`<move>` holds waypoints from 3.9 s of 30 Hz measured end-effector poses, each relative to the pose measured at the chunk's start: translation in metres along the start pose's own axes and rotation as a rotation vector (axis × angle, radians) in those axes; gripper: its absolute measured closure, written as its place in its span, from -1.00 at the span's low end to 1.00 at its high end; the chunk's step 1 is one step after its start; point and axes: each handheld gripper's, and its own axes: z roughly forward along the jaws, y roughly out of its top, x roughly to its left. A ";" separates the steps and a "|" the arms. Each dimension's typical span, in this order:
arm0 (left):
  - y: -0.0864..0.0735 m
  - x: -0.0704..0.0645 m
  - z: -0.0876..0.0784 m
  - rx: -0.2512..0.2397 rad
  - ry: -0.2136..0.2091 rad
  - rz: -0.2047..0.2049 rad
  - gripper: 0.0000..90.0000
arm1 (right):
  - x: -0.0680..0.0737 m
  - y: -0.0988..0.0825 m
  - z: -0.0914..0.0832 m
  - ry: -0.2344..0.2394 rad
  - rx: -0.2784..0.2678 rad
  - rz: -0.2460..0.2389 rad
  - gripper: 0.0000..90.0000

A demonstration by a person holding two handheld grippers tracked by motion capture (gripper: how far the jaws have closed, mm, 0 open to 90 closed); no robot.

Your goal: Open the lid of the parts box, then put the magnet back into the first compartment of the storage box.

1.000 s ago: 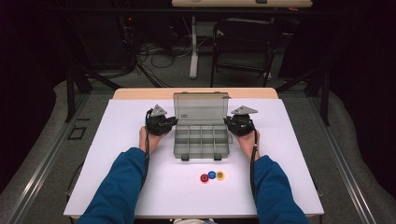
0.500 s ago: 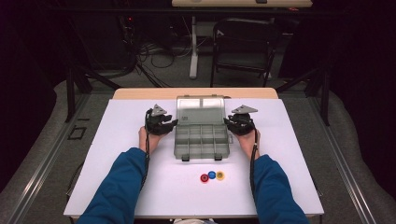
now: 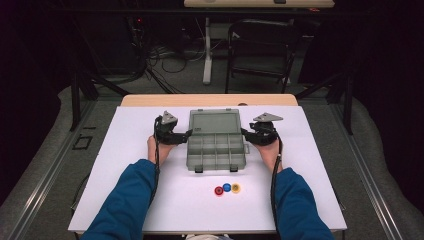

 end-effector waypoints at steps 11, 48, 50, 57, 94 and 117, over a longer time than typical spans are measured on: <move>-0.003 -0.009 -0.016 -0.002 -0.037 0.033 -0.65 | 0.008 -0.001 -0.022 0.049 -0.007 -0.032 -0.32; -0.044 -0.067 -0.067 0.031 -0.085 0.168 -0.91 | 0.037 -0.039 -0.081 0.074 -0.058 -0.149 -0.70; -0.044 -0.070 -0.068 0.031 -0.088 0.176 -0.93 | 0.039 -0.041 -0.082 0.072 -0.055 -0.148 -0.76; -0.046 -0.080 -0.071 0.034 -0.108 0.197 -0.95 | 0.044 -0.043 -0.087 0.085 -0.054 -0.166 -0.86; -0.043 -0.125 -0.077 0.092 -0.236 0.318 -1.00 | 0.048 -0.057 -0.102 0.083 -0.016 -0.150 -1.00; -0.037 -0.152 -0.073 0.187 -0.330 0.398 -1.00 | 0.046 -0.059 -0.099 0.095 0.001 -0.174 -1.00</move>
